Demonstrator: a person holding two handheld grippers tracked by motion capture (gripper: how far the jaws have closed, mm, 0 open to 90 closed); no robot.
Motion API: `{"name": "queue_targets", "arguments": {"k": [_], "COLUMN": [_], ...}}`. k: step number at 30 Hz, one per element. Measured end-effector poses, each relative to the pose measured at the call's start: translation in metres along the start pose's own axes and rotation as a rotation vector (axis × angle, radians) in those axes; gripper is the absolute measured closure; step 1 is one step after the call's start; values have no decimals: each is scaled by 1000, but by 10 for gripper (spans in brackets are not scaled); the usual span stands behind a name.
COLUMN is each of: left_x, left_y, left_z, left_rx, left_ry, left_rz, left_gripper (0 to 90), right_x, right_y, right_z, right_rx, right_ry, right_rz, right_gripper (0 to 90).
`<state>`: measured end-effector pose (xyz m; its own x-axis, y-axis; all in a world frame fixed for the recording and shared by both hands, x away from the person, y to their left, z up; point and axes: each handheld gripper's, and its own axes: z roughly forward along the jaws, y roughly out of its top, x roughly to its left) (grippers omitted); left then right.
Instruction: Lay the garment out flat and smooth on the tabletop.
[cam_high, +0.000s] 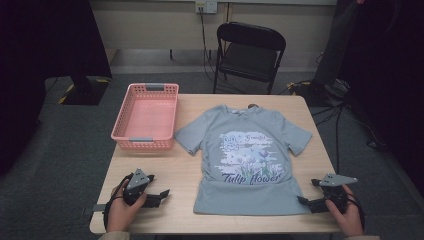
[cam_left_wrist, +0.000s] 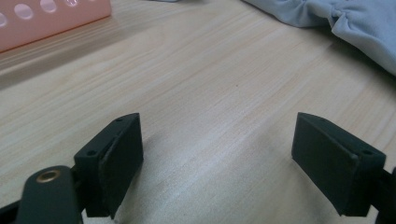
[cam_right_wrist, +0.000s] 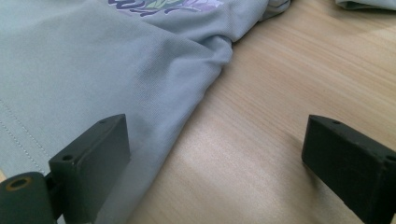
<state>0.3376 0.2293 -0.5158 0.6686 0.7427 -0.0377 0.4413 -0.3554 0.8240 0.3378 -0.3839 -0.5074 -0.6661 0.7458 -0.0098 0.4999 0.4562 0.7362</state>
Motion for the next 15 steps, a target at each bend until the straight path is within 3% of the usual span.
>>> {"name": "queue_targets", "arguments": {"k": [6,15], "left_x": [-2,-3], "left_y": [0,0], "left_z": [2,2], "left_rx": [9,10], "left_ry": [15,20], "left_rz": [50,51], "left_gripper": [152,143], "right_x": [0,0], "right_y": [0,0], "right_z": [0,0], "right_rx": [0,0], "right_ry": [0,-1], "right_rz": [0,0], "right_gripper": [68,68]}}
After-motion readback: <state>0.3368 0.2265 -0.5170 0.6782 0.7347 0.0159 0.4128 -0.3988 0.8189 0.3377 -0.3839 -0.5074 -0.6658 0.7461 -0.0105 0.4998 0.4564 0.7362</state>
